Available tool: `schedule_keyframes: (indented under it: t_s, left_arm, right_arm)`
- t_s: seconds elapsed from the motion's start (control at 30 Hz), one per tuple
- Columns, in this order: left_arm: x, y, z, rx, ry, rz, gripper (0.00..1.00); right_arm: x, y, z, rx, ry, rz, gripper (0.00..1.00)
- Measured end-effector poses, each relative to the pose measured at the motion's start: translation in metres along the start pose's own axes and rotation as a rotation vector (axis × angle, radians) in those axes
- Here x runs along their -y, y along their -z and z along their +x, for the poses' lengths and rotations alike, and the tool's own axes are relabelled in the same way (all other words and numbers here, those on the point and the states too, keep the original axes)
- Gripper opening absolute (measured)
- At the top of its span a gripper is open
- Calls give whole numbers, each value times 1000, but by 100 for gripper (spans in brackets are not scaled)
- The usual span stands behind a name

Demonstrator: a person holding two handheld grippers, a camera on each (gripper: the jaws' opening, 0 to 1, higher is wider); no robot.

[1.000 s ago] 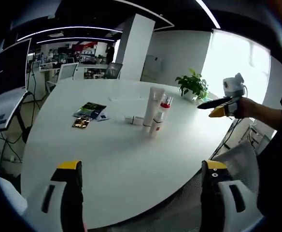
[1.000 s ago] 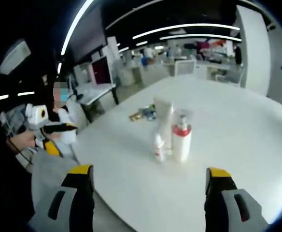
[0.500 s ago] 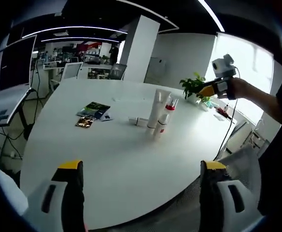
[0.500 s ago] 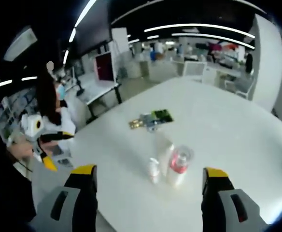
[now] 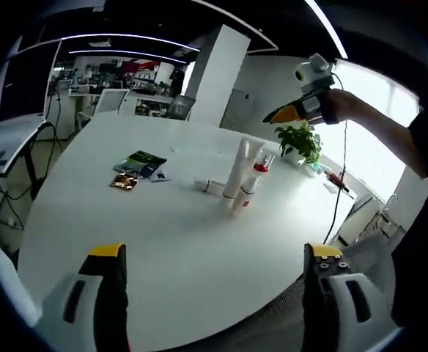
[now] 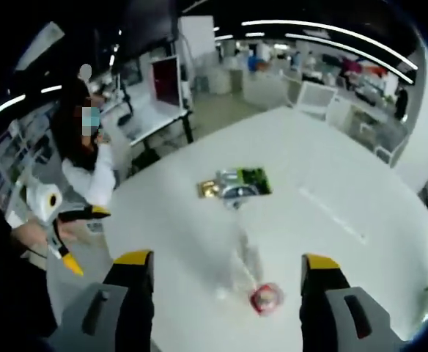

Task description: Arrange the skincare products in the storage area until every visible bottle or jar stands upright without overlapping.

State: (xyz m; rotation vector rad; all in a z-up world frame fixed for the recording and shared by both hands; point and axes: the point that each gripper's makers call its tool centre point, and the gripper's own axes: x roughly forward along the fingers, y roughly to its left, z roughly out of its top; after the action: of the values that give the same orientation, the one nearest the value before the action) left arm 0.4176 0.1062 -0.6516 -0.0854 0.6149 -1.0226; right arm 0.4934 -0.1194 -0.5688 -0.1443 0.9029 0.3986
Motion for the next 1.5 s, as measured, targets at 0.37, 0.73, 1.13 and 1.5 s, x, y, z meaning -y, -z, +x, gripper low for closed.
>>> schedule_keyframes:
  t_s: [0.37, 0.73, 1.13, 1.5]
  left_arm:
    - [3, 6, 7, -23, 32, -26, 94]
    - [-2, 8, 9, -27, 23, -57, 93]
    - [-8, 7, 8, -16, 8, -79, 92]
    - [-13, 8, 9, -12, 1, -104, 92]
  right_arm:
    - [30, -8, 53, -128, -56, 48, 75]
    - [42, 5, 111, -296, -82, 39, 70]
    - [44, 35, 153, -476, -112, -16, 56]
    - [59, 54, 178, -559, -90, -47, 46]
